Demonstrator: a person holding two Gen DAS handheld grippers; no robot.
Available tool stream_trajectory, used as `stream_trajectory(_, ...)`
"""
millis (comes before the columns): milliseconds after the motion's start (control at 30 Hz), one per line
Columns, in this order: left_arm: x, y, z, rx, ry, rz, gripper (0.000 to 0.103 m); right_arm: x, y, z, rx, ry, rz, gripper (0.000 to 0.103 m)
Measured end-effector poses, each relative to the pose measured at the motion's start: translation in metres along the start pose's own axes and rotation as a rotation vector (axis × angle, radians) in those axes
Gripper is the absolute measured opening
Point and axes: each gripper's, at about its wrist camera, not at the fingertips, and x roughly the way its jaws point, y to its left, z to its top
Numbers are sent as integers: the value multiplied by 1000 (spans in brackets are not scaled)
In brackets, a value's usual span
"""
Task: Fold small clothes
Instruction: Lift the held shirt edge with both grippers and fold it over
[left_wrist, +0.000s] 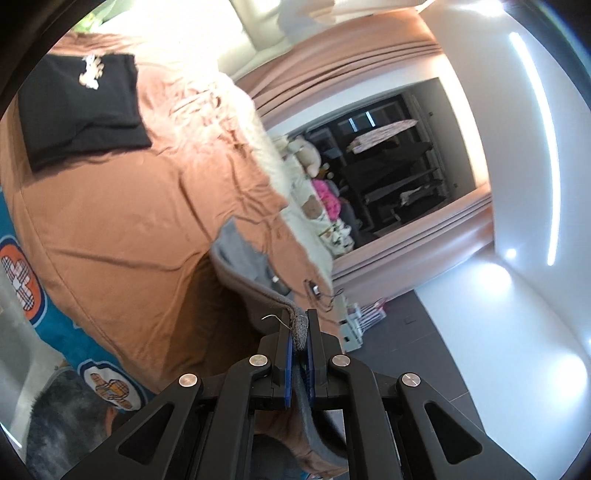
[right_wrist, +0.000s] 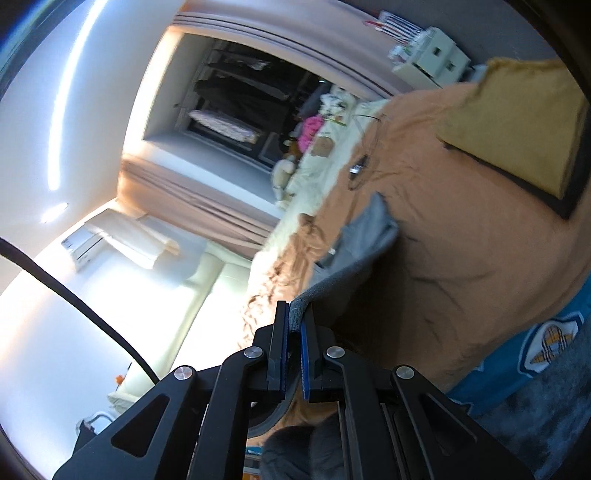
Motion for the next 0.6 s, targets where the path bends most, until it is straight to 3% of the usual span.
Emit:
stream_trajectory(367,-55,-32,1,37,-65,-81,5,-10,11,-4,-71,-54,93,2)
stream_trajectory(600,-57,-13,-4,-6,-50,-71,5,-2,-7,-15,-77,-27,88,2)
